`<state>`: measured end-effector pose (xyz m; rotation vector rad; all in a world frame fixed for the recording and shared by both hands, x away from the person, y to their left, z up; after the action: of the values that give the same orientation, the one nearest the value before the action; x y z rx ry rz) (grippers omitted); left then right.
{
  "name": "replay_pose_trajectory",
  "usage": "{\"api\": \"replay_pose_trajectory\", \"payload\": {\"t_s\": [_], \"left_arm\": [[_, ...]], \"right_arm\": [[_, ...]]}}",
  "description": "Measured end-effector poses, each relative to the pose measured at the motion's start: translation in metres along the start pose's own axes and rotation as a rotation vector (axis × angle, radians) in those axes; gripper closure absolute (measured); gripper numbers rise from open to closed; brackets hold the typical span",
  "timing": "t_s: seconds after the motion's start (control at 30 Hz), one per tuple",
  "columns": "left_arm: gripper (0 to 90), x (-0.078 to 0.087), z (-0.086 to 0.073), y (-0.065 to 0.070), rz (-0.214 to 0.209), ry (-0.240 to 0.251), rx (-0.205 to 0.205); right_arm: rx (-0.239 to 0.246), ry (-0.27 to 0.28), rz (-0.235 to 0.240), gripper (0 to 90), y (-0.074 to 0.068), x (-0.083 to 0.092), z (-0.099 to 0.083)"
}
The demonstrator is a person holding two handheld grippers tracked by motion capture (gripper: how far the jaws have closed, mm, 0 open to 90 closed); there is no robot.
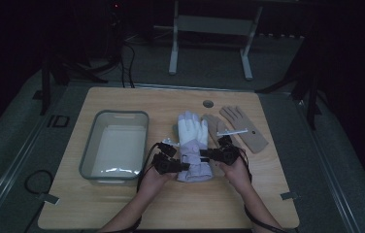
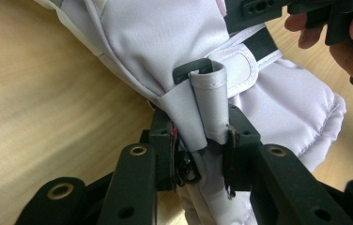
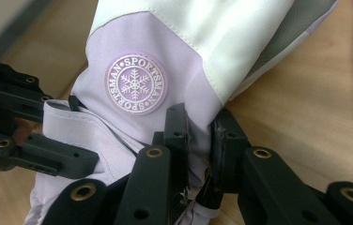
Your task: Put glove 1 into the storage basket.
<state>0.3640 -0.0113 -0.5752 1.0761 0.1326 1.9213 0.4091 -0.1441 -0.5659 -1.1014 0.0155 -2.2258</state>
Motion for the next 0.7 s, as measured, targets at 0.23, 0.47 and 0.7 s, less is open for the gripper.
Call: {"api": "replay_pose_trajectory", "payload": {"t_s": [0.23,0.47,0.7], "left_arm": [[70.6,0.021,0.018,0.010,0.008,-0.030,-0.073],[71.3,0.036,0.027,0.014,0.004,-0.034,-0.106],[71.9,0.050,0.034,0.016,0.005,-0.030,-0.126]], "right_arm": [[0.043,0.043,-0.023,78.6,-0.012,0.021,0.018],[0.056,0.071,-0.012,78.8,-0.023,0.032,0.033],[0.061,0.097,0.004,78.8,-0.032,0.039,0.045]]}}
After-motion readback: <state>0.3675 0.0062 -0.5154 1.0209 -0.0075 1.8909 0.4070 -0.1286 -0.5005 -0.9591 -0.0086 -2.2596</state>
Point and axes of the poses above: each handheld gripper's, and its own axes: x roughly backward along the jaws, z roughly out of its top, y roughly to its right, the point moved 8 cm from there along -x, roughly forward along the jaws, and after that the axes turned 6 degrees about -z, right-handed, at the moved point
